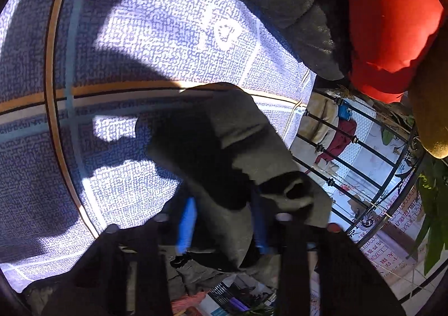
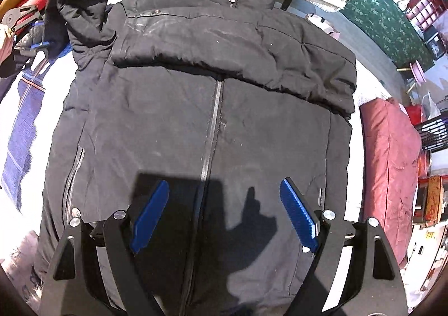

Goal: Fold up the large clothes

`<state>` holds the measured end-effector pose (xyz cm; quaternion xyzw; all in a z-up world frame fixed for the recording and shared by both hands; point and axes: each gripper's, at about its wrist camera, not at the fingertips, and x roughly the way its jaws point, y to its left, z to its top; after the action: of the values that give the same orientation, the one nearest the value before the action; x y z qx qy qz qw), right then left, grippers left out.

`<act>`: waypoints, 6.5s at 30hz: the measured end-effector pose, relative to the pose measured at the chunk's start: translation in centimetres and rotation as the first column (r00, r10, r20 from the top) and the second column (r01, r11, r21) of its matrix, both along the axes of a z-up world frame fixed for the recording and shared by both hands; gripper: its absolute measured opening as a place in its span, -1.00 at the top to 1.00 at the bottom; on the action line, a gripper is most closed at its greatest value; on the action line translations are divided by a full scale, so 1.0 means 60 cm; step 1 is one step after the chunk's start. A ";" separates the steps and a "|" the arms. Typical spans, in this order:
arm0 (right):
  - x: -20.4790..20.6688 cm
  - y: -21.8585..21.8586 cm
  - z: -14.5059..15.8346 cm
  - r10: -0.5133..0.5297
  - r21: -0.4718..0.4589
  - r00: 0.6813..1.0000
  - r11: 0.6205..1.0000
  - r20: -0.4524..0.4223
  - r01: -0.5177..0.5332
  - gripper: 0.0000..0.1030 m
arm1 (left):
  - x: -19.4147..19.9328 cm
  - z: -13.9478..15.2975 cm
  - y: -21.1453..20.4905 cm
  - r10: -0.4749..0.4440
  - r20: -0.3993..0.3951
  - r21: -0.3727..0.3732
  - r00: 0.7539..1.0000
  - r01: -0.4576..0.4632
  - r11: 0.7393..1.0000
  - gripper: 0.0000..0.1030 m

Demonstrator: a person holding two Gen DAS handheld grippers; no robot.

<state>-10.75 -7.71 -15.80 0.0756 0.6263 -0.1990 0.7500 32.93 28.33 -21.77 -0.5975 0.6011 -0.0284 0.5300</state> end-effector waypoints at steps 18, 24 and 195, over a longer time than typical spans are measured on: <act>0.051 0.007 0.001 0.041 0.067 0.997 0.997 0.063 -0.045 -0.58 | -0.099 0.391 0.118 -0.511 0.267 0.840 0.817 0.063 0.538 0.71; 0.057 0.011 0.010 0.060 0.074 0.995 0.995 0.084 -0.066 -0.58 | -0.135 0.353 0.176 -0.386 0.184 0.864 0.904 0.038 0.502 0.73; 0.137 -0.298 -0.130 -0.133 0.003 0.990 0.991 0.044 0.133 -0.89 | -0.212 0.075 -0.553 -0.981 -0.182 0.898 0.063 0.418 -0.139 -0.88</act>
<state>-2.55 -25.60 -23.58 0.1216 0.6031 -0.2468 0.7487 20.23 -4.85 -17.28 0.2675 0.5551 -0.2577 0.7442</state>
